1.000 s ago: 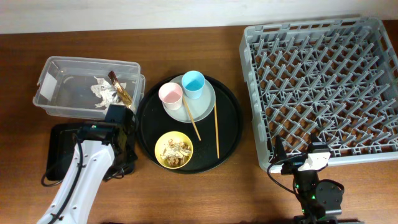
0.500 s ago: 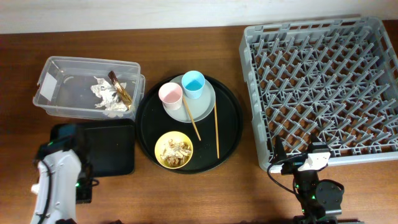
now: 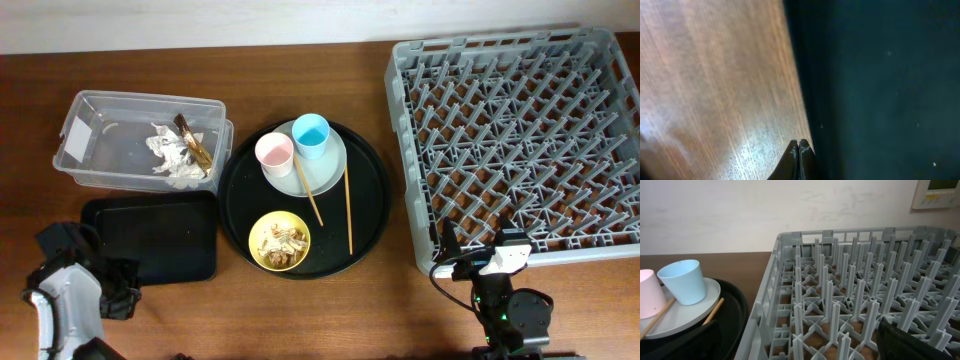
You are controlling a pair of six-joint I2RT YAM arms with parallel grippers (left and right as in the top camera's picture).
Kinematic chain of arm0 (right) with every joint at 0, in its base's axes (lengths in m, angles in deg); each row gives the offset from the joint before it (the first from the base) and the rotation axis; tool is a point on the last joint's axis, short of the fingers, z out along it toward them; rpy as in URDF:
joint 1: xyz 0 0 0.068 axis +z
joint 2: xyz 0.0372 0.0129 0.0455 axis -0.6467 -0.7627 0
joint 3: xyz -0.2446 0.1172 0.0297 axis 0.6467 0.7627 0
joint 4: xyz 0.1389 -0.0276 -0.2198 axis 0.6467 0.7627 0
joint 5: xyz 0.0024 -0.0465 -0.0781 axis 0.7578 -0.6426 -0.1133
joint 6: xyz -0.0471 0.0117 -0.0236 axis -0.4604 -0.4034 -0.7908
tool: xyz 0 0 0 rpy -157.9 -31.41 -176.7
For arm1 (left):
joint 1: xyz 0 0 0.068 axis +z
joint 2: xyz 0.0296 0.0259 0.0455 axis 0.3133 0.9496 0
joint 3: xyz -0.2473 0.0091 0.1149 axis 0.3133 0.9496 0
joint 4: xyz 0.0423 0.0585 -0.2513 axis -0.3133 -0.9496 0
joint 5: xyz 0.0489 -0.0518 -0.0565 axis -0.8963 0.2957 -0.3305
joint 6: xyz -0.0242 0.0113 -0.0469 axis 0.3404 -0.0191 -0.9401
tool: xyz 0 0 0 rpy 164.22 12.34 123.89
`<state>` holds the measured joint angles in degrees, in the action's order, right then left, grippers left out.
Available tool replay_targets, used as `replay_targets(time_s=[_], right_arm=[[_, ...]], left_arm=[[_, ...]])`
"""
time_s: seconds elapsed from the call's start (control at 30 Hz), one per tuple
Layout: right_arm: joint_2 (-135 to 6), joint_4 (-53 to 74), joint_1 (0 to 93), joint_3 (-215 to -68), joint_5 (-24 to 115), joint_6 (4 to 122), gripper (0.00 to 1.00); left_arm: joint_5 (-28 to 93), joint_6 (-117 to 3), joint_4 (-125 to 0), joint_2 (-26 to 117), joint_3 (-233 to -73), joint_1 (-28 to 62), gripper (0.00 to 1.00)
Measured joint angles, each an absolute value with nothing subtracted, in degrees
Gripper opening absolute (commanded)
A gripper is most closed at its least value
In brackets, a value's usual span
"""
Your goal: Sort waste into correct bins and load items into the dishwasher rack
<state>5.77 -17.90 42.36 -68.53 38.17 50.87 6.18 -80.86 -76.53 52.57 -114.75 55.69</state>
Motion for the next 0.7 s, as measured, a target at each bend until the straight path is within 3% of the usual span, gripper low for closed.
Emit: replay_targets(time_s=[0.3, 0.53, 0.6, 0.7], right_arm=[[5.8, -17.9, 42.4, -68.5, 38.2, 50.9, 0.98], [5.8, -17.9, 42.4, -68.5, 38.2, 50.9, 0.98], [5.8, -17.9, 42.4, -68.5, 38.2, 50.8, 0.98], [5.8, -17.9, 42.4, -68.5, 38.2, 50.9, 0.98]], left_arm=[[14.9, -71.2, -74.1, 52.6, -114.4, 55.7, 0.0], [18.4, -69.5, -88.9, 50.3, -118.2, 55.7, 0.02], [22.8, -65.5, -91.2, 46.8, -122.2, 55.6, 0.08], [27.3, -59.4, -97.2, 41.8, -128.2, 51.3, 0.39]])
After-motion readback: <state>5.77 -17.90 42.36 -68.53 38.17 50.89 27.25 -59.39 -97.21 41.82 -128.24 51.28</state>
